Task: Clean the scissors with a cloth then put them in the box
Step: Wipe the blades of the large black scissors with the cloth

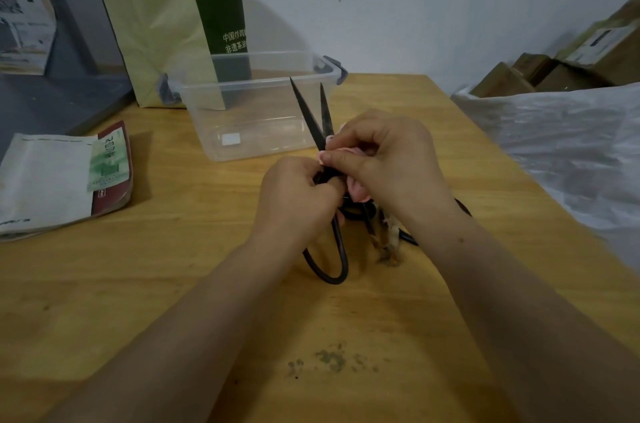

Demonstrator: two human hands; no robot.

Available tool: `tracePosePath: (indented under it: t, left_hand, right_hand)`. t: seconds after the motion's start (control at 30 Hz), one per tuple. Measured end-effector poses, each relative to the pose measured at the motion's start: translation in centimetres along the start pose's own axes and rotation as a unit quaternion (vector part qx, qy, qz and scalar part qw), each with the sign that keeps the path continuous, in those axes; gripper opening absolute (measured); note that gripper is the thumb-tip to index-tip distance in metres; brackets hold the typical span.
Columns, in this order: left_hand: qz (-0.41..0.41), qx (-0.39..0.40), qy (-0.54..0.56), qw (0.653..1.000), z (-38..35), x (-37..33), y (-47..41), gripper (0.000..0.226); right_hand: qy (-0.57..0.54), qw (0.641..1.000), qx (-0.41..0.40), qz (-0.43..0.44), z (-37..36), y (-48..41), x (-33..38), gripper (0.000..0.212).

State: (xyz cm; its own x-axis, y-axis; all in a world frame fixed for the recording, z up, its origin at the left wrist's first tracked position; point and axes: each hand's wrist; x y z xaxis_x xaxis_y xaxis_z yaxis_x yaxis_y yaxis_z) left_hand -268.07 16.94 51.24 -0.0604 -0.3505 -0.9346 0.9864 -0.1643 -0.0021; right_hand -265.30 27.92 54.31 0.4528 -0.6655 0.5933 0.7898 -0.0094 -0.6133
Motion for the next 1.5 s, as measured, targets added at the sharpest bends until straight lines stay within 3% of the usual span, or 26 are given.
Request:
tracePosePath:
  t: [0.13, 0.4, 0.83, 0.93, 1.03, 1.1, 1.17, 1.23, 1.33, 1.4, 1.5]
  left_hand:
    - [-0.021, -0.026, -0.012, 0.999, -0.3, 0.0, 0.2, 0.027]
    - [-0.024, -0.008, 0.012, 1.0, -0.5, 0.2, 0.4, 0.031]
    - [0.014, 0.023, 0.04, 0.999, -0.8, 1.0, -0.2, 0.028]
    - [0.022, 0.034, 0.063, 0.997, -1.1, 0.9, -0.2, 0.031]
    - [0.027, 0.04, 0.077, 0.996, -1.2, 1.0, -0.4, 0.029]
    - [0.019, 0.047, 0.073, 0.996, -1.1, 1.1, -0.5, 0.027]
    - [0.009, 0.057, 0.073, 0.996, -0.9, 1.0, -0.4, 0.024]
    - [-0.005, 0.063, 0.077, 0.995, -0.8, 1.0, -0.3, 0.019]
    - [-0.029, 0.059, 0.079, 0.995, -0.9, 1.3, -0.4, 0.014]
    - [-0.038, 0.062, 0.089, 0.993, -1.1, 1.2, -0.4, 0.013]
    - [-0.039, 0.075, 0.099, 0.991, -1.2, 0.8, -0.2, 0.012]
  right_hand:
    - [0.001, 0.999, -0.027, -0.033, -0.1, -0.5, 0.5, 0.026]
    - [-0.132, 0.981, -0.046, -0.134, 0.7, -0.8, -0.1, 0.013]
    - [-0.083, 0.98, -0.027, -0.18, 0.3, -1.2, -1.3, 0.018]
    - [-0.045, 0.975, -0.052, -0.212, 0.8, -1.3, -2.1, 0.021]
    - [-0.004, 0.981, -0.111, -0.162, 1.7, -0.7, -2.4, 0.021]
    - [-0.042, 0.983, -0.135, -0.115, 2.1, -0.2, -1.5, 0.021]
    - [-0.09, 0.986, -0.098, -0.097, 2.1, 0.1, -0.4, 0.016]
    - [-0.136, 0.982, -0.057, -0.12, 1.8, 0.3, 0.0, 0.012]
    - [-0.196, 0.963, -0.065, -0.175, 1.5, 0.1, -0.5, 0.017]
    - [-0.149, 0.97, -0.065, -0.182, 1.6, -0.1, -1.3, 0.018]
    - [0.034, 0.99, -0.052, -0.129, 2.1, -0.3, -2.4, 0.016]
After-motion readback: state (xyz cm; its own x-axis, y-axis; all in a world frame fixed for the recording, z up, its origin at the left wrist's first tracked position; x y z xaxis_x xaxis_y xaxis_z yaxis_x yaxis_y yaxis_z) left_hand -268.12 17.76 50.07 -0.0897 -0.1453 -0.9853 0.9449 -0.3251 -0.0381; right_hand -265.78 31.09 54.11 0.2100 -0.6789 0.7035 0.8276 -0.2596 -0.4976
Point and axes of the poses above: each hand's wrist, its own y-axis away from the middle knuckle, its own z-axis out of the back of the hand, x = y × z, and after that the axes turned 15 degrees about z, right-handed
